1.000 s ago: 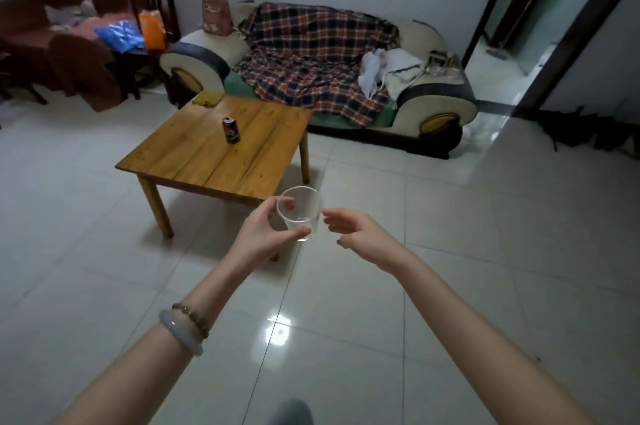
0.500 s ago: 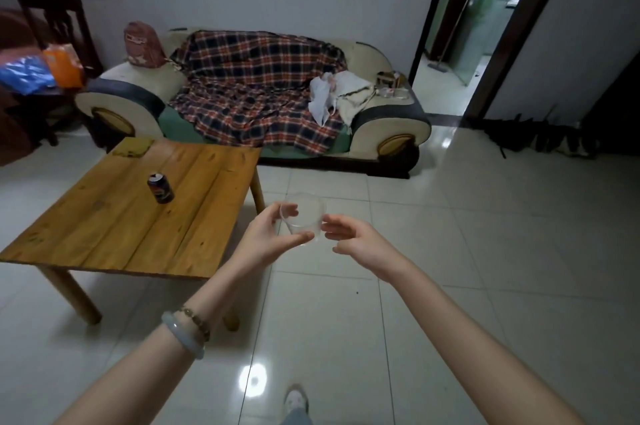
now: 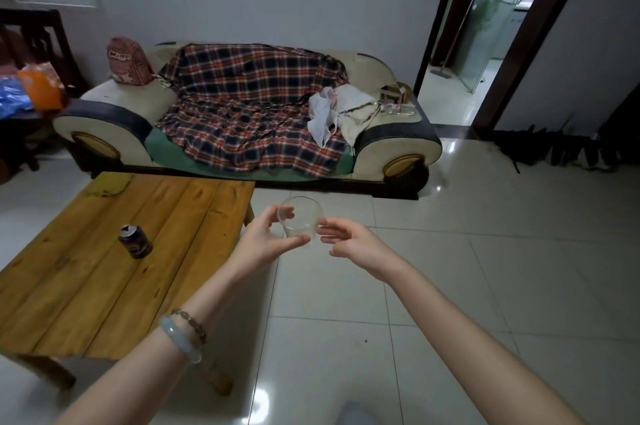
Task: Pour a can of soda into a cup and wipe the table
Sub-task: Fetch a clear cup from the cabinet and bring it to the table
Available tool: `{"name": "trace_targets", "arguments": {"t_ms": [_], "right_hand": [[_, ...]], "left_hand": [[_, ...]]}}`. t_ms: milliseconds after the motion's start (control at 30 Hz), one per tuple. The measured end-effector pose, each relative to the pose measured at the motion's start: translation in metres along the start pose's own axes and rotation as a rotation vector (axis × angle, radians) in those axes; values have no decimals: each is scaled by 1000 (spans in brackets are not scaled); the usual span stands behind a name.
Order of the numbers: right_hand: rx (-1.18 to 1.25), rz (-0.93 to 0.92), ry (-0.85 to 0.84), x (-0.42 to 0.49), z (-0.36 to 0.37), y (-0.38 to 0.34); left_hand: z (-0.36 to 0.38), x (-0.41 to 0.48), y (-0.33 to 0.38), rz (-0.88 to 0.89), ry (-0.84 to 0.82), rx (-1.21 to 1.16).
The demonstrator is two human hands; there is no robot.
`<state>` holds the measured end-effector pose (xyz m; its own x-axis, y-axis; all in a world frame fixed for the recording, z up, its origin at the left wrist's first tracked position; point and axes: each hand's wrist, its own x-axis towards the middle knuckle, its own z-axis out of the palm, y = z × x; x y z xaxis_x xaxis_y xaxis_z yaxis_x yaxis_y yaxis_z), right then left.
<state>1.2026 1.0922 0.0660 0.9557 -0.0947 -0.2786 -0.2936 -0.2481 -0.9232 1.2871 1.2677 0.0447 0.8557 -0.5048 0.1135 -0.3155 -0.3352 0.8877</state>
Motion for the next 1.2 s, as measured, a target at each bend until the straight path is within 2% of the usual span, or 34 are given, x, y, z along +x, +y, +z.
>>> {"name": "trace_targets", "arguments": {"t_ms": [267, 633, 833, 1200], "right_hand": [[-75, -8, -144, 138, -54, -15], [-191, -85, -416, 350, -121, -80], [-198, -66, -595, 433, -90, -99], [-291, -76, -921, 587, 43, -143]], "left_hand": [[-4, 119, -29, -46, 85, 24], [-32, 289, -45, -156, 335, 21], [-65, 317, -84, -284, 483, 15], [-170, 347, -173, -507, 764, 61]]}}
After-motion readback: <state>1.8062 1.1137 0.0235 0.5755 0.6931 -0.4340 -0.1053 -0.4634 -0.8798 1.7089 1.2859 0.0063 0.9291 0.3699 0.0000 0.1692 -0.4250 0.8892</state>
